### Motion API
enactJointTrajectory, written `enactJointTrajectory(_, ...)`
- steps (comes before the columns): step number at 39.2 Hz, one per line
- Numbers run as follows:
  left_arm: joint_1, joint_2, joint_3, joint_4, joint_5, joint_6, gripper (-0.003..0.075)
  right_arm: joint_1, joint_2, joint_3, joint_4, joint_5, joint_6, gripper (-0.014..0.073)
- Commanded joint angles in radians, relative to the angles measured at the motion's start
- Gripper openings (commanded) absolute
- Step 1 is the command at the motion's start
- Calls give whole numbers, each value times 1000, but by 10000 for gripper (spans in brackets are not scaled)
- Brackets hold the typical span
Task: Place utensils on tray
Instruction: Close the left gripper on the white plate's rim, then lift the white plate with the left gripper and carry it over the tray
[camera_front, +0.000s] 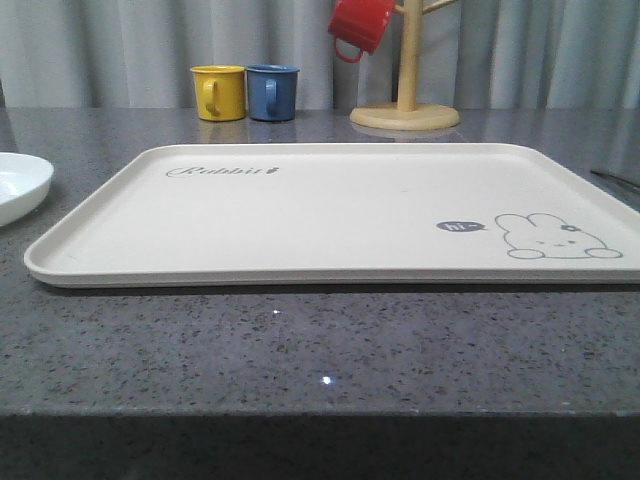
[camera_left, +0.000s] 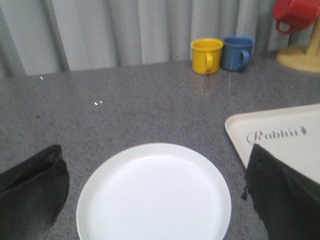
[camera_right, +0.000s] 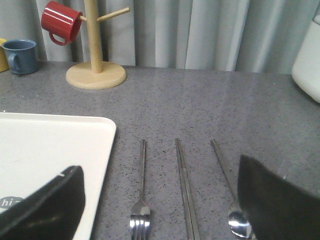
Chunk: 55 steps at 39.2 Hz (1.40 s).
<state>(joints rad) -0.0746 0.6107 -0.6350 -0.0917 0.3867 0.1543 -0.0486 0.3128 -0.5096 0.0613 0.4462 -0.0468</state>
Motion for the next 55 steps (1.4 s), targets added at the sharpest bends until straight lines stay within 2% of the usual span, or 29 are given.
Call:
enactJointTrajectory(1,-30,123,-122,-7,79,-9,683,-1,17,-38,0,-75,-5,642)
enactJointTrajectory(11,-131,460,-355,0,471,-5,683,-1,17,-38,0,-75,-5,642)
enactJointTrajectory(21,-157,682,-485,27,658,-1,683,-1,17,-38,0,-75,-5,642)
enactJointTrajectory(33,-157,854,-517,68,686,2,683,-1,17,-38,0,-75,-5,642)
enactJointTrajectory(40,-157,887,-517,67,697,2,679,-1,17,-38,0,-75,-5,642)
enactJointTrajectory(45,-157,889,-517,69,718,2,594,-1,17,-38,0,-75,-5,642)
enactJointTrajectory(51,-157,889,-517,69,732,2,360,-1,17,-38,0,-75,-5,642)
enactJointTrajectory(55,-157,889,-517,69,734,2,175,-1,17,-38,0,-75,-5,642)
